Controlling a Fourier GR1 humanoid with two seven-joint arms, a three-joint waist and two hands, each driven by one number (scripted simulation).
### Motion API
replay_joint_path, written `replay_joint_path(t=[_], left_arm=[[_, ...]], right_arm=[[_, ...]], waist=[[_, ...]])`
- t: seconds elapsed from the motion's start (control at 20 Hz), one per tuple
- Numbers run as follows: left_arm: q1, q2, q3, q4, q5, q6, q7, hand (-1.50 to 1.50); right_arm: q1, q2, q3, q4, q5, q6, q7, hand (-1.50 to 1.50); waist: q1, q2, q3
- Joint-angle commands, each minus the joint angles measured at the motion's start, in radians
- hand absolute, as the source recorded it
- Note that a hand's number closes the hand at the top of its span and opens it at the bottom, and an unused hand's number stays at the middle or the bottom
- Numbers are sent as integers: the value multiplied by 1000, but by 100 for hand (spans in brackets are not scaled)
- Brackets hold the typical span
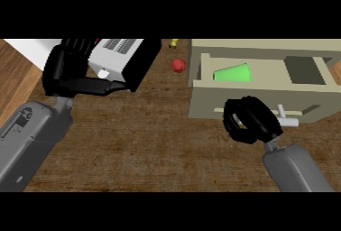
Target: Pick up the cup, place it into the drawer and close the drawer
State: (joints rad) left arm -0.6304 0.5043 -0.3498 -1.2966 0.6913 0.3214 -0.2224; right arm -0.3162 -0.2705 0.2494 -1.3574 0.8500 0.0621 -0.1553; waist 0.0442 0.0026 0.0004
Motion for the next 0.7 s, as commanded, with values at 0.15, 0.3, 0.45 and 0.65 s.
replay_joint_path(t=[0.15,0.3,0.45,0.65], left_arm=[[180,57,50,-76,1,-92,-47,-150],[169,54,79,-58,-9,-107,-44,-150],[186,63,96,-82,15,-143,-27,-150],[176,63,108,-78,-4,-143,-37,-150]], right_arm=[[-249,70,-87,462,37,-148,-128,150],[-361,67,-132,664,41,-178,-197,150],[-439,65,-174,808,30,-202,-240,150],[-568,20,-226,954,14,-157,-258,150]], waist=[[6,7,1],[-6,9,1],[12,14,2],[23,22,2]])
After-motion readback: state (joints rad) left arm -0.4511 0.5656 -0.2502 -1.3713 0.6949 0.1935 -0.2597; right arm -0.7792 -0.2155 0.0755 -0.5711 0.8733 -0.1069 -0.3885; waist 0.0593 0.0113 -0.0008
